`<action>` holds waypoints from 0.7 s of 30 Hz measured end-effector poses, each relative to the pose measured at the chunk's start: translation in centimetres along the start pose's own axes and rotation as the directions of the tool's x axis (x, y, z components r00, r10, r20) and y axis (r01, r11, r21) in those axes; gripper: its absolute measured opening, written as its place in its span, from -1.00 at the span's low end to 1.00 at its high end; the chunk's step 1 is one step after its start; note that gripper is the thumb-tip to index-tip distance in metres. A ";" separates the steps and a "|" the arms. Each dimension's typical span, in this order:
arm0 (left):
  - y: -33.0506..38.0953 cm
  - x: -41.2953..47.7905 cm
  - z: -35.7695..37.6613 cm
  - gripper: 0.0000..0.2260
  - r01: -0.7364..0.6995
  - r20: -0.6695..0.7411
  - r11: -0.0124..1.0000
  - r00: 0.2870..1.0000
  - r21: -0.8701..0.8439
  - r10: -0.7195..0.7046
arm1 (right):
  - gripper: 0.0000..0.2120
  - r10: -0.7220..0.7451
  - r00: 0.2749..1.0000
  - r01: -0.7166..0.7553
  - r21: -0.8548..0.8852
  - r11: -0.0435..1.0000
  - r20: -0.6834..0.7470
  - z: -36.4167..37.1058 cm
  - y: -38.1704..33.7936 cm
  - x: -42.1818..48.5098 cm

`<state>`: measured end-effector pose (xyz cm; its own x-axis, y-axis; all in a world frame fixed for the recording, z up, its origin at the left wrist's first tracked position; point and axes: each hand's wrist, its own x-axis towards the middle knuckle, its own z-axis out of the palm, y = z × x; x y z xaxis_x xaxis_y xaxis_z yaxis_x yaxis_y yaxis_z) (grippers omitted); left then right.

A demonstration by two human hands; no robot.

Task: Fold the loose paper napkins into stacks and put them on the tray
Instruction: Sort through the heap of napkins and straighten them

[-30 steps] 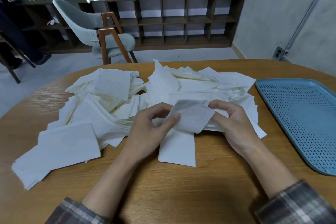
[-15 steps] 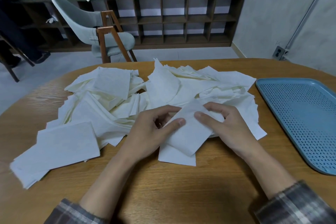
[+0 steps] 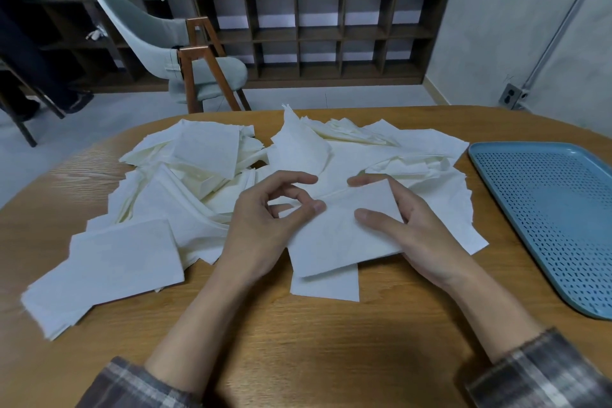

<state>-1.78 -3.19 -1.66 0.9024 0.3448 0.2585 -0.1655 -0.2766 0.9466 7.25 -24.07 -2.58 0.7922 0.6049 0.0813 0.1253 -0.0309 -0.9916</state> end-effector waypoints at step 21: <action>0.0 0.1 0.1 -0.75 0.113 0.091 0.992 0.989 0.062 -0.119 | -0.41 -0.087 0.994 0.096 0.139 0.986 -0.071 -0.1 -0.2 0.2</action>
<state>-1.67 -3.23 -1.68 0.9480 0.2923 0.1257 -0.0370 -0.2912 0.9559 7.47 -24.06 -2.38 0.8186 0.5472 0.1744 0.1169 0.1384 -0.9834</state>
